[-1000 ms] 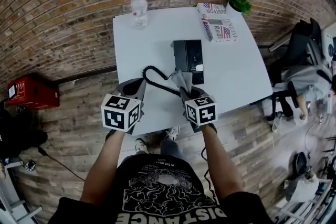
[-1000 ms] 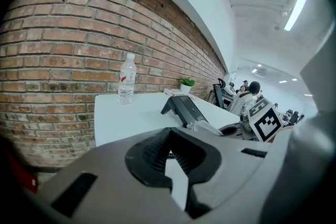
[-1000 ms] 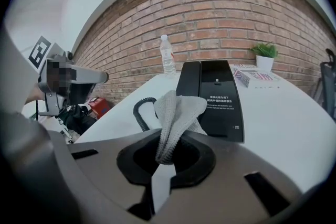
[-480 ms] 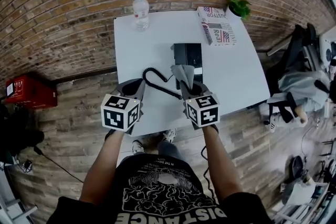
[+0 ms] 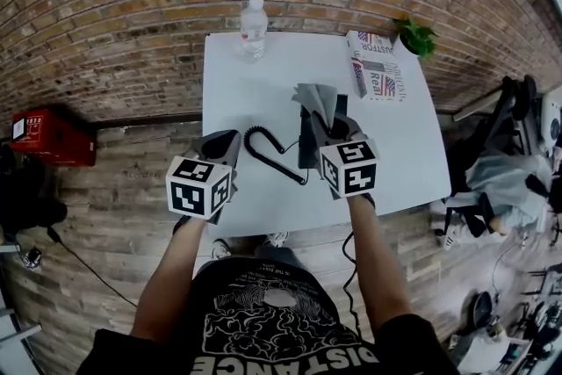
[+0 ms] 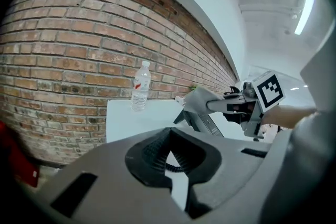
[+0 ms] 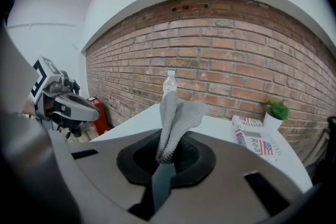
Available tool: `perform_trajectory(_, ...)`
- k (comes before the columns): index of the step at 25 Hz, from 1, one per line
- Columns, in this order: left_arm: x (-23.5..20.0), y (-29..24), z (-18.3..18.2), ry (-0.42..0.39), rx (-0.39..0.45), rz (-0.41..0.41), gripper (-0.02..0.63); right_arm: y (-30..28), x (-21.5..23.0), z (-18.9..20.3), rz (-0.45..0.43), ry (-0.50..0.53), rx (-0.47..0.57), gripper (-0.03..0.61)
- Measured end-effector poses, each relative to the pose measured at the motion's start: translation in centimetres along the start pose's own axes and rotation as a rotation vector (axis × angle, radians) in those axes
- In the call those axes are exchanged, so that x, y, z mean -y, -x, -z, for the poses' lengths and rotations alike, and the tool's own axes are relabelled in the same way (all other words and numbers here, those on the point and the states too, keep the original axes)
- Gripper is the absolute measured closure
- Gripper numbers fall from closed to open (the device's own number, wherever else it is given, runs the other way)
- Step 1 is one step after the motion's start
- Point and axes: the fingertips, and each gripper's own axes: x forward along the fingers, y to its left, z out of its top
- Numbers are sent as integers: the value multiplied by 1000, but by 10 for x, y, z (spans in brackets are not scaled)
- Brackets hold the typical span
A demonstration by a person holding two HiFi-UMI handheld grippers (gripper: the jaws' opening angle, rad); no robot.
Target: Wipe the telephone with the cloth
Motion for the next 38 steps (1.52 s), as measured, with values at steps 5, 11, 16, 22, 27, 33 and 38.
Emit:
perform_trajectory(5,-8,-6,-3,26,8,-39,607,-29,7,-17,-34,147,-34,566)
perform_trajectory(11,-19,-7,0,52,9,-92,607,-67,-3,2,-102,291,-155,566)
perform_trajectory(16,-24,-5,3,69,14,-121,607,-77,-8,18,-136,293,-212,566)
perform_trajectory(22,-23,-1,7,68,14,-120,607,-75,-14,23,-139,293,-236,566)
perform_trajectory(27,-19,3,10,61,7,-108,607,-68,-20,33,-139,273,-250,566)
perform_trajectory(33,-15,8,16,55,-4,-90,607,-60,-29,45,-136,257,-265,566)
perform_trajectory(38,-14,12,19,51,-8,-78,607,-52,-36,56,-131,242,-279,566)
